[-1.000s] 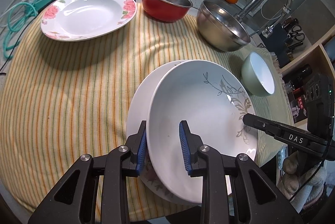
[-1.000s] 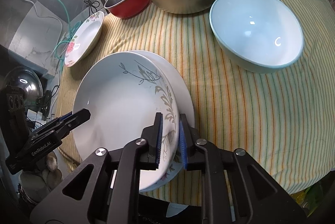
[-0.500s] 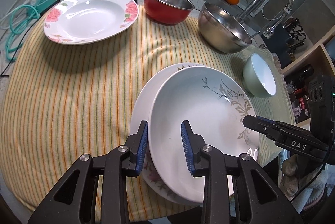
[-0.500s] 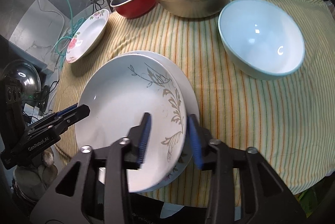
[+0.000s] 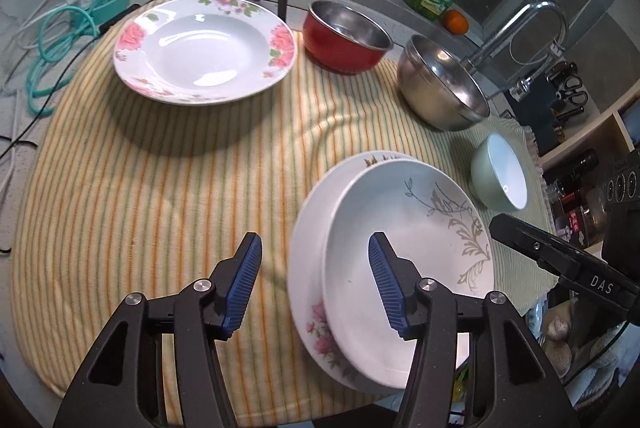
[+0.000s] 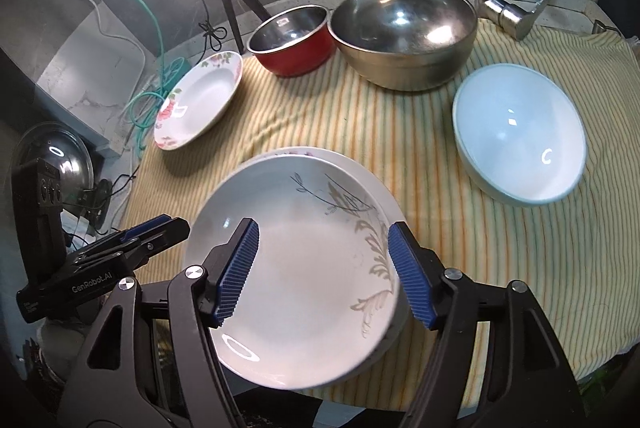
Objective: Organize plates and bowls
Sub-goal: 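Move the right tool to the rim of the pink-rose plate, then close the right tool on the pink-rose plate rim and lift it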
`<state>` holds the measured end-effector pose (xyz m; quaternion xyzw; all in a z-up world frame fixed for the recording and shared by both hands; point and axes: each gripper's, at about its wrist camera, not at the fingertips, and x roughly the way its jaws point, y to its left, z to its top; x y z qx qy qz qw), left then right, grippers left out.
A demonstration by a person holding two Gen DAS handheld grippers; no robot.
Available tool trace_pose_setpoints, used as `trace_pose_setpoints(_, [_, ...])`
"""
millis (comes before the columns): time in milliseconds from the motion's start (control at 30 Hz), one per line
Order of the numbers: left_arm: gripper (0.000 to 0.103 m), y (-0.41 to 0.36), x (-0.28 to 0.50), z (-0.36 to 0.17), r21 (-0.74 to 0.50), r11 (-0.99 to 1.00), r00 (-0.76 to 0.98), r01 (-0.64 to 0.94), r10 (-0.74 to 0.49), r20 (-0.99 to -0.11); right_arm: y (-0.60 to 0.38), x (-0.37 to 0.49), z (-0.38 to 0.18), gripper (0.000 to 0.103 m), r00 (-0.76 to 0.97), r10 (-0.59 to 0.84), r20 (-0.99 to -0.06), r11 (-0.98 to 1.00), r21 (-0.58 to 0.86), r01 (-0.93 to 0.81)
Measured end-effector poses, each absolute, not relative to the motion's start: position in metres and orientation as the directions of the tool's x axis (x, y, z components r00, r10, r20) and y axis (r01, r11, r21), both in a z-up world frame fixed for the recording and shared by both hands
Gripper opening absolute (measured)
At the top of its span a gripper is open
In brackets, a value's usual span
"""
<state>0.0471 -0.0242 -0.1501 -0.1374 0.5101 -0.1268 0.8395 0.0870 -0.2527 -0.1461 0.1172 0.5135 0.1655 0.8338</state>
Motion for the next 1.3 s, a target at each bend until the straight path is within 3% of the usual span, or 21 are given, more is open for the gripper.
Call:
trace_pose_setpoints(533, [0.055, 0.080, 0.099, -0.121, -0.362, 0.932, 0.549, 0.005, -0.305, -0.778, -0.179, 0.131, -0.122, 0.070, 0.413, 0.510, -0.754, 0.860, 0.463, -0.216])
trace_pose_setpoints(1000, [0.055, 0.123, 0.180, -0.128, -0.307, 0.952, 0.550, 0.024, -0.269, -0.791, -0.141, 0.185, -0.145, 0.070, 0.372, 0.486, -0.791, 0.873, 0.455, -0.174])
trace_pose_setpoints(1300, [0.052, 0.130, 0.221, -0.150, -0.326, 0.945, 0.498, 0.031, -0.297, -0.814, -0.122, 0.226, -0.169, 0.056, 0.330, 0.481, -0.812, 0.876, 0.460, -0.145])
